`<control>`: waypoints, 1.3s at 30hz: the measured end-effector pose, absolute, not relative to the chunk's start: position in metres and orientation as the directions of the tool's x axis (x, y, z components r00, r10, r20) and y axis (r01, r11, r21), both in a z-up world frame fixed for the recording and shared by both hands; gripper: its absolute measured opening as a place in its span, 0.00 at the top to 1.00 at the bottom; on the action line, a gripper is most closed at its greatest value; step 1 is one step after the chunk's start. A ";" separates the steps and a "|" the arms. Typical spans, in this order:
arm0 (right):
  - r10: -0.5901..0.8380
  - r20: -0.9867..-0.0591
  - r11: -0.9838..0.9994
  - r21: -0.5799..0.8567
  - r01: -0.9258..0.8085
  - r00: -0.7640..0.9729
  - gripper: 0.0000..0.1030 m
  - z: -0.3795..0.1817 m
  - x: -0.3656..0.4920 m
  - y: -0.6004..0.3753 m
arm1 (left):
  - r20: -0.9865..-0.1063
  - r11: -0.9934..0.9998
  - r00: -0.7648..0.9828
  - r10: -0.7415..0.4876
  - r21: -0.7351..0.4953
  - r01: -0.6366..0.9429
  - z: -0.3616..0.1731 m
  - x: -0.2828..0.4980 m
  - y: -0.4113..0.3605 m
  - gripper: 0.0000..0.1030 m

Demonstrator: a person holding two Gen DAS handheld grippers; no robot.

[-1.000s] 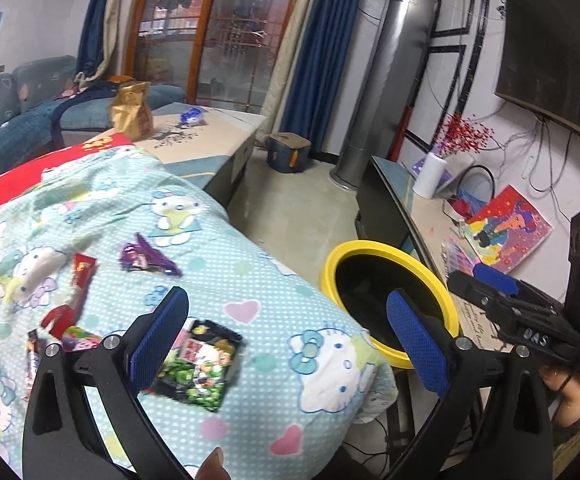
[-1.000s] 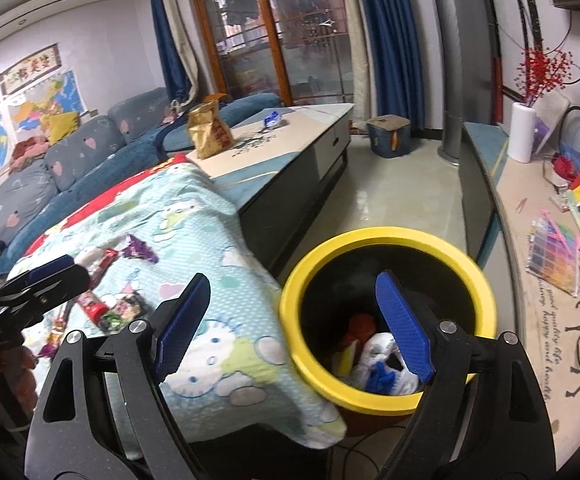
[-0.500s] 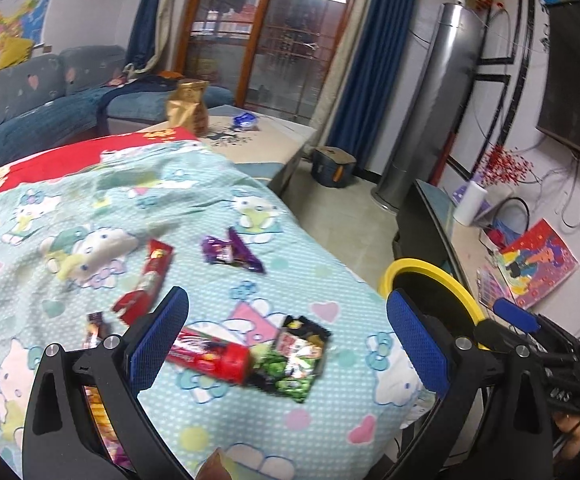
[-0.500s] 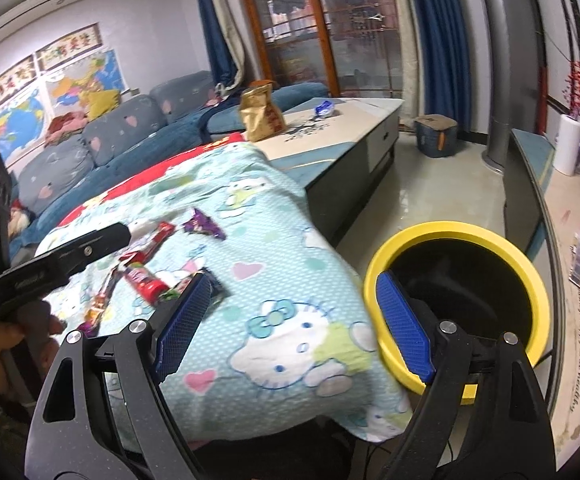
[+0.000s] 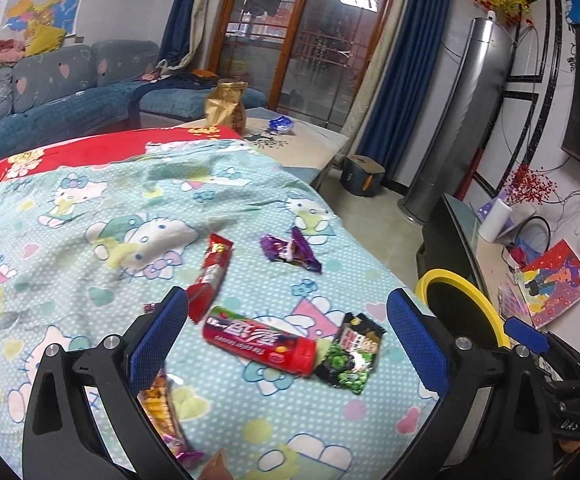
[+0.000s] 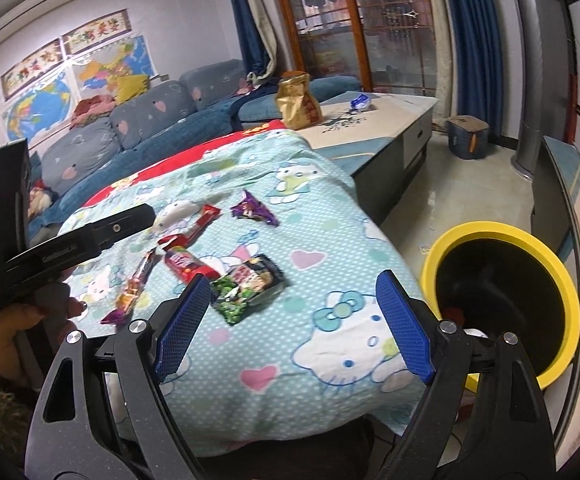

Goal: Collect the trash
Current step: 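Move both open tools back over the snacks on the bedspread, then grasp the yellow-purple snack wrapper with the left tool while the right tool grasps the green snack bag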

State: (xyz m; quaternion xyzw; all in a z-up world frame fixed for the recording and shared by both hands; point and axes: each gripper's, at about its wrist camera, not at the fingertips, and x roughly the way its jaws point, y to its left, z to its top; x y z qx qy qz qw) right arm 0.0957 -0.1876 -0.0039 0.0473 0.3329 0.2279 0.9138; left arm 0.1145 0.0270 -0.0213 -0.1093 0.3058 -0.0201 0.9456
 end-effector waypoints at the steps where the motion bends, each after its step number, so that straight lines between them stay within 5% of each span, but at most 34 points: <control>1: 0.452 -0.587 0.889 0.238 -0.391 0.672 0.25 -0.004 0.095 -0.185 | -0.575 0.975 0.812 -0.099 -0.218 -0.035 -0.022 0.113 0.030 0.06; 18: 0.478 -0.614 0.869 0.228 -0.439 0.628 0.25 -0.016 0.105 -0.152 | -0.639 0.965 0.769 -0.010 -0.208 -0.161 -0.052 0.091 0.077 0.06; 39: 0.443 -0.675 0.886 0.230 -0.402 0.590 0.25 -0.041 0.127 -0.139 | -0.709 0.950 0.704 -0.039 -0.244 -0.193 -0.086 0.070 0.100 0.07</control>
